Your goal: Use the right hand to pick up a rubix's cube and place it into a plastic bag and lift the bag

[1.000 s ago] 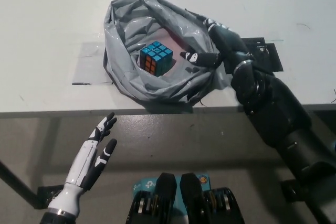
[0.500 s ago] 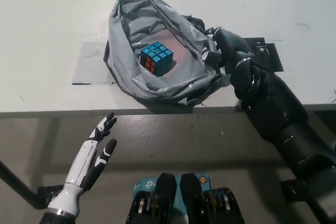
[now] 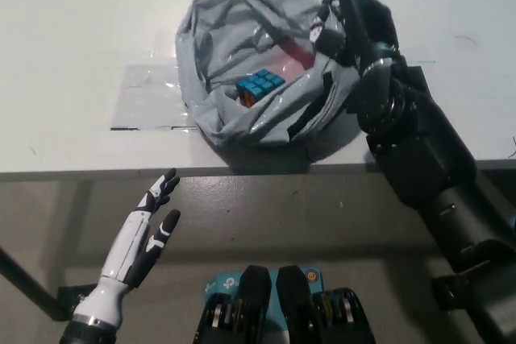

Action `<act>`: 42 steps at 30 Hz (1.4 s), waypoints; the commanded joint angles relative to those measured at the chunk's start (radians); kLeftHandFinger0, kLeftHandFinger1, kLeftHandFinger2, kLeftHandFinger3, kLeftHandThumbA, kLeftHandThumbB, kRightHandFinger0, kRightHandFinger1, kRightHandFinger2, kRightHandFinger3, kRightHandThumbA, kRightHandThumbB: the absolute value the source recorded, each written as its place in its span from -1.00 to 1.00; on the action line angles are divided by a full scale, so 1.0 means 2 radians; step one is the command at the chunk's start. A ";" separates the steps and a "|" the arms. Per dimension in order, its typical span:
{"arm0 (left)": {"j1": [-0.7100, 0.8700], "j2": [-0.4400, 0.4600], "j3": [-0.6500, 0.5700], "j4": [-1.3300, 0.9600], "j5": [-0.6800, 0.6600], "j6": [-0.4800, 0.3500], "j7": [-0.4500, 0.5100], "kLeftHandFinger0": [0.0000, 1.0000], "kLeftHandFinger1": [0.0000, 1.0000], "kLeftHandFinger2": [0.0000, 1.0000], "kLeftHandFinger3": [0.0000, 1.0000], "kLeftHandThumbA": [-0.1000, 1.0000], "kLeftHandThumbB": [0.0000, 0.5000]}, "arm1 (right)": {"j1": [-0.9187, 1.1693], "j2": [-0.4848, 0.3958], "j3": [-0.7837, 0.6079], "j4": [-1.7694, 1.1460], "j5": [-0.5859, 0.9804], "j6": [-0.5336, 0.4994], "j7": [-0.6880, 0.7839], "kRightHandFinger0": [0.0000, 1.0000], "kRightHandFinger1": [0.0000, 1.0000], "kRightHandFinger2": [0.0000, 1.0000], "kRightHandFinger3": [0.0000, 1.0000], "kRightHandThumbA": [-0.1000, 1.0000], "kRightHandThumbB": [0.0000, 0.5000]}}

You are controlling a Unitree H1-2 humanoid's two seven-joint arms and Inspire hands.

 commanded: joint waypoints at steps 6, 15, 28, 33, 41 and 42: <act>-0.009 0.006 0.000 -0.008 -0.006 -0.008 -0.004 1.00 1.00 1.00 1.00 1.00 -0.70 | -0.060 0.053 -0.144 -0.104 0.157 0.034 0.026 -1.00 -0.47 0.20 -0.35 -0.99 -0.18; -0.008 0.005 0.001 -0.007 -0.010 -0.015 -0.004 1.00 1.00 1.00 1.00 1.00 -0.78 | -0.206 0.118 -0.383 -0.050 0.424 0.066 -0.016 -1.00 -0.60 0.60 1.00 -1.00 -0.55; -0.011 0.006 0.000 -0.008 -0.005 -0.009 -0.006 0.99 1.00 1.00 1.00 1.00 -0.74 | -0.330 0.105 -0.481 -0.017 0.506 0.045 -0.052 -1.00 -0.77 0.58 1.00 -1.00 -0.79; -0.013 0.006 0.000 -0.007 -0.005 -0.010 -0.007 0.97 0.98 1.00 1.00 1.00 -0.75 | -0.356 0.100 -0.485 -0.011 0.506 0.038 -0.033 -1.00 -0.67 0.64 1.00 -1.00 -0.76; -0.013 0.006 -0.001 -0.009 -0.005 -0.007 -0.007 0.96 0.98 1.00 1.00 1.00 -0.82 | -0.391 0.104 -0.489 -0.008 0.504 0.036 -0.044 -1.00 -0.63 0.61 1.00 -1.00 -0.72; -0.013 0.006 -0.001 -0.008 -0.006 -0.008 -0.007 0.95 0.96 1.00 1.00 1.00 -0.84 | -0.395 0.105 -0.488 -0.010 0.505 0.037 -0.042 -1.00 -0.63 0.60 1.00 -1.00 -0.75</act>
